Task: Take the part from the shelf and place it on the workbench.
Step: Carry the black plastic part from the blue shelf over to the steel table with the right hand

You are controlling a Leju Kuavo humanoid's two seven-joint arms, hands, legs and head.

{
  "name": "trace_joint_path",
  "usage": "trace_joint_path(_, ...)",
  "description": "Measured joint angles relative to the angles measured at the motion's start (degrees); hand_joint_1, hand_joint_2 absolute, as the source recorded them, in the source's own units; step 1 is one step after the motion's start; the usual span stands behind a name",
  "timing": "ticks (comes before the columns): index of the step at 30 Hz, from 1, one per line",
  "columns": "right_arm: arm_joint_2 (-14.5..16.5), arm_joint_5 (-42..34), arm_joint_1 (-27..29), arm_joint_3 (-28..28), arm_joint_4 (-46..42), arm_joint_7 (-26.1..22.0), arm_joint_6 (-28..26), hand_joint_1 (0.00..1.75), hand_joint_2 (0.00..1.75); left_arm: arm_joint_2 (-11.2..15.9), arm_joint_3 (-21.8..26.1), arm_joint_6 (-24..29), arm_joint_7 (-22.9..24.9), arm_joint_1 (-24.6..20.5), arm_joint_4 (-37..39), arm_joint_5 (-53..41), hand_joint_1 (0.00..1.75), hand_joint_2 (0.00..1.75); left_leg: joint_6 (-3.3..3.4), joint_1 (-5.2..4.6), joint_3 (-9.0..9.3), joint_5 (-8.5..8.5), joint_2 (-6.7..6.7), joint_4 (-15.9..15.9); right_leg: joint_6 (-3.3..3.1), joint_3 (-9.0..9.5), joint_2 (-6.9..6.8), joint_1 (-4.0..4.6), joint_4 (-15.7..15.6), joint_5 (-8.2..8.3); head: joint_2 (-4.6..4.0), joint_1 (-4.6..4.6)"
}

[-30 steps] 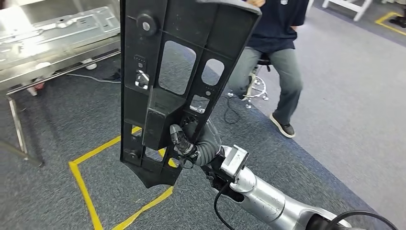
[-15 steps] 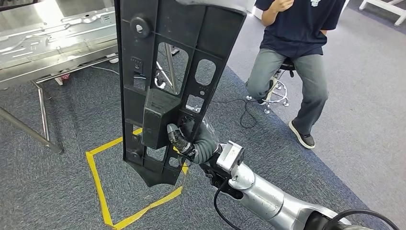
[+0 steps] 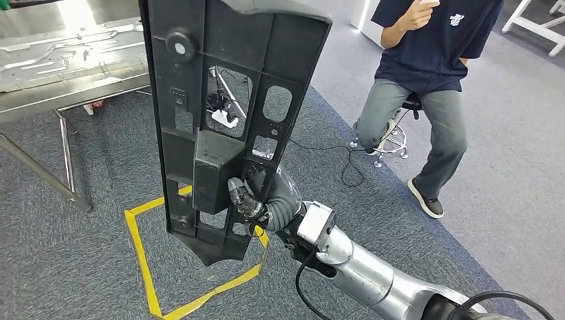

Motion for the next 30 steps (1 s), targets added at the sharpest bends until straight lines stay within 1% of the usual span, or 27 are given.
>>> trace_joint_path(1, -0.04, 0.00, 0.00, 0.00, 0.04, 0.01, 0.02, 1.75, 1.75, -0.01, 0.00, -0.01, 0.00, 0.02, 0.00, 0.01, 0.00, 1.75, -0.01, -0.11, 0.29, -0.33, -0.16, 0.18, -0.27, 0.76, 0.01, 0.12, -2.83, 2.41, 0.00, 0.00)
trace_joint_path(2, -0.08, 0.00, -0.02, 0.00, 0.06, 0.02, 0.06, 1.75, 1.75, -0.02, 0.00, -0.02, 0.00, 0.04, 0.00, 0.01, 0.00, 1.75, -0.06, -0.18, 0.57, -0.70, -0.31, 0.37, -0.64, 2.22, 0.03, 0.29, -6.94, 4.91, 0.00, 0.00)
trace_joint_path(3, -0.11, 0.00, -0.05, 0.00, 0.09, 0.03, 0.10, 1.75, 1.75, -0.05, 0.00, -0.03, 0.00, 0.02, 0.00, 0.01, 0.00, 1.75, -0.20, -0.34, 0.74, -1.06, -0.43, 0.58, -0.97, 3.79, 0.06, 0.50, -10.75, 6.56, -0.01, -0.02)
trace_joint_path(4, -0.13, 0.00, -0.08, 0.00, 0.11, 0.04, 0.16, 1.75, 1.75, -0.07, 0.00, -0.04, 0.01, -0.02, 0.00, 0.02, 0.00, 1.75, -0.39, -0.43, 0.79, -1.33, -0.51, 0.71, -1.24, 5.00, 0.08, 0.65, -13.47, 7.45, -0.01, -0.04)
trace_joint_path(5, -0.13, 0.00, -0.11, 0.00, 0.14, 0.05, 0.22, 1.75, 1.75, -0.09, 0.00, -0.04, 0.02, -0.05, 0.00, 0.03, 0.00, 1.75, -0.58, -0.50, 0.78, -1.48, -0.56, 0.77, -1.42, 5.62, 0.10, 0.78, -14.82, 7.55, -0.01, -0.05)
trace_joint_path(6, -0.14, 0.00, -0.12, 0.00, 0.17, 0.07, 0.27, 1.75, 1.75, -0.10, -0.01, -0.05, 0.03, -0.08, 0.00, 0.05, 0.00, 1.75, -0.81, -0.55, 0.77, -1.54, -0.58, 0.71, -1.54, 5.87, 0.13, 0.87, -15.10, 7.33, -0.01, -0.07)
trace_joint_path(8, -0.19, 0.00, -0.12, 0.00, 0.17, 0.09, 0.45, 1.75, 1.75, -0.06, -0.02, -0.06, 0.06, -0.09, 0.00, 0.07, 0.00, 1.75, -1.32, -0.57, 0.95, -1.78, -0.57, 0.65, -1.91, 6.32, 0.15, 0.59, -15.67, 7.45, 0.00, -0.05)
trace_joint_path(9, -0.22, 0.00, -0.15, 0.00, 0.18, 0.10, 0.56, 1.75, 1.75, -0.02, -0.02, -0.06, 0.07, -0.09, 0.00, 0.08, 0.00, 1.75, -1.66, -0.57, 0.75, -2.29, -0.50, 1.32, -2.13, 6.71, 0.10, 0.39, -16.03, 7.46, 0.00, -0.11)
trace_joint_path(10, -0.22, 0.00, -0.21, 0.00, 0.19, 0.11, 0.72, 1.75, 1.75, 0.02, -0.02, -0.08, 0.07, -0.11, 0.00, 0.08, 0.00, 1.75, -2.03, -0.50, -0.03, -3.25, -0.43, 3.06, -2.32, 7.11, 0.02, 0.14, -16.40, 7.48, 0.00, -0.16)
trace_joint_path(11, -0.23, 0.00, -0.26, 0.00, 0.20, 0.13, 0.89, 1.75, 1.75, 0.04, -0.02, -0.10, 0.07, -0.13, 0.00, 0.09, 0.00, 1.75, -2.38, -0.24, -1.60, -4.59, -0.32, 6.04, -2.46, 7.43, -0.08, 0.04, -16.59, 7.42, 0.00, -0.22)
trace_joint_path(12, -0.25, 0.00, -0.29, 0.00, 0.23, 0.13, 1.03, 1.75, 1.75, 0.04, -0.02, -0.13, 0.09, -0.15, 0.00, 0.09, 0.00, 1.75, -2.72, 0.01, -3.70, -6.04, -0.22, 9.77, -2.56, 7.60, -0.16, -0.02, -16.66, 7.29, 0.00, -0.28)
trace_joint_path(13, -0.26, 0.00, -0.31, 0.00, 0.29, 0.14, 1.15, 1.75, 1.75, 0.03, -0.02, -0.15, 0.14, -0.12, 0.00, 0.10, 0.00, 1.75, -3.02, 0.29, -5.90, -7.08, -0.15, 13.33, -2.60, 7.70, -0.21, -0.06, -16.65, 7.15, 0.00, -0.28)
trace_joint_path(14, -0.27, 0.00, -0.29, 0.00, 0.37, 0.16, 1.24, 1.75, 1.75, 0.03, -0.02, -0.16, 0.19, -0.06, 0.00, 0.10, 0.00, 1.75, -3.29, 0.55, -7.56, -7.24, -0.06, 15.62, -2.58, 7.83, -0.22, -0.10, -16.62, 6.96, 0.00, -0.28)
trace_joint_path(15, -0.29, 0.00, -0.28, 0.00, 0.45, 0.18, 1.27, 1.75, 1.75, 0.03, -0.02, -0.18, 0.26, 0.02, 0.00, 0.10, 0.00, 1.75, -3.52, 0.77, -8.15, -6.19, 0.04, 15.68, -2.48, 8.02, -0.19, -0.18, -16.59, 6.73, 0.00, -0.28)
trace_joint_path(16, -0.30, 0.00, -0.28, 0.00, 0.51, 0.20, 1.29, 1.75, 1.75, 0.04, -0.02, -0.20, 0.32, 0.07, 0.00, 0.10, 0.00, 1.75, -3.69, 0.96, -7.61, -4.16, 0.15, 13.56, -2.33, 8.31, -0.16, -0.29, -16.53, 6.46, 0.00, -0.29)
trace_joint_path(17, -0.31, 0.00, -0.28, 0.00, 0.54, 0.21, 1.32, 1.75, 1.75, 0.05, -0.03, -0.23, 0.36, 0.09, 0.00, 0.10, 0.00, 1.75, -3.84, 1.15, -6.13, -1.57, 0.27, 9.69, -2.10, 8.66, -0.13, -0.41, -16.46, 6.14, 0.00, -0.29)
trace_joint_path(18, -0.32, 0.00, -0.30, 0.00, 0.55, 0.22, 1.36, 1.75, 1.75, 0.06, -0.04, -0.27, 0.40, 0.06, 0.00, 0.09, 0.00, 1.75, -3.93, 1.17, -4.44, 0.18, 0.35, 5.83, -1.80, 8.96, -0.10, -0.45, -16.41, 5.83, -0.01, -0.31)
trace_joint_path(19, -0.32, 0.00, -0.34, 0.00, 0.56, 0.23, 1.42, 1.75, 1.75, 0.06, -0.08, -0.32, 0.43, -0.02, 0.00, 0.08, 0.00, 1.75, -3.80, 1.10, -3.05, 1.18, 0.39, 2.80, -1.48, 9.12, -0.08, -0.42, -16.33, 5.55, -0.01, -0.31)
trace_joint_path(20, -0.33, 0.00, -0.38, 0.00, 0.56, 0.24, 1.49, 1.75, 1.75, 0.05, -0.12, -0.37, 0.47, -0.09, 0.00, 0.07, 0.00, 1.75, -3.56, 0.97, -2.23, 1.40, 0.39, 1.09, -1.14, 9.19, -0.06, -0.34, -16.33, 5.37, -0.01, -0.29)
trace_joint_path(21, -0.34, 0.00, -0.42, 0.00, 0.56, 0.25, 1.58, 1.75, 1.75, 0.05, -0.16, -0.42, 0.54, -0.14, 0.00, 0.04, 0.00, 1.75, -3.20, 0.76, -2.00, 0.93, 0.35, 0.72, -0.80, 9.21, -0.04, -0.25, -16.40, 5.26, -0.01, -0.28)
trace_joint_path(23, -0.36, 0.01, -0.46, 0.00, 0.54, 0.28, 1.77, 1.75, 1.75, 0.09, -0.21, -0.55, 0.69, -0.11, 0.00, -0.01, 0.00, 1.75, -2.24, 0.70, -1.72, 0.81, 0.28, 0.42, -0.05, 9.35, -0.07, -0.37, -16.51, 4.98, 0.00, -0.25)
trace_joint_path(24, -0.38, 0.03, -0.48, 0.00, 0.51, 0.30, 1.84, 1.75, 1.75, 0.11, -0.22, -0.65, 0.75, -0.08, 0.00, -0.08, 0.00, 1.75, -1.76, 0.71, -1.38, 0.73, 0.25, 0.21, 0.24, 9.24, -0.07, -0.43, -15.97, 4.58, -0.01, -0.23)
trace_joint_path(25, -0.41, 0.05, -0.53, 0.00, 0.49, 0.32, 1.87, 1.75, 1.75, 0.13, -0.24, -0.78, 0.79, -0.09, 0.00, -0.16, 0.00, 1.75, -1.28, 0.76, -0.97, 0.64, 0.24, -0.02, 0.42, 8.59, -0.06, -0.49, -14.40, 3.78, -0.01, -0.20)
trace_joint_path(26, -0.46, 0.07, -0.56, 0.00, 0.47, 0.36, 1.88, 1.75, 1.75, 0.13, -0.27, -0.91, 0.83, -0.14, 0.00, -0.24, 0.00, 1.75, -0.88, 0.78, -0.58, 0.49, 0.24, -0.16, 0.45, 7.11, -0.03, -0.45, -11.46, 2.54, -0.01, -0.15)
trace_joint_path(28, -0.57, 0.14, -0.51, 0.00, 0.47, 0.50, 1.88, 1.75, 1.75, 0.13, -0.38, -1.15, 0.88, -0.25, 0.00, -0.34, 0.00, 1.75, -0.29, 0.56, -0.10, -0.01, 0.24, -0.13, 0.33, 2.42, 0.02, -0.17, -3.40, -0.15, 0.00, -0.09)
trace_joint_path(29, -0.63, 0.18, -0.40, 0.00, 0.47, 0.61, 1.87, 1.75, 1.75, 0.13, -0.44, -1.22, 0.91, -0.24, 0.00, -0.38, 0.00, 1.75, -0.13, 0.42, 0.12, -0.28, 0.22, -0.07, 0.24, 0.25, 0.03, -0.03, -0.36, -0.60, 0.00, -0.08)
trace_joint_path(30, -0.69, 0.24, -0.30, 0.00, 0.47, 0.73, 1.85, 1.75, 1.75, 0.13, -0.48, -1.28, 0.92, -0.19, 0.00, -0.42, 0.00, 1.75, -0.03, 0.27, 0.40, -0.60, 0.17, 0.01, 0.10, -0.93, 0.03, 0.06, 0.61, 0.08, 0.00, -0.08)
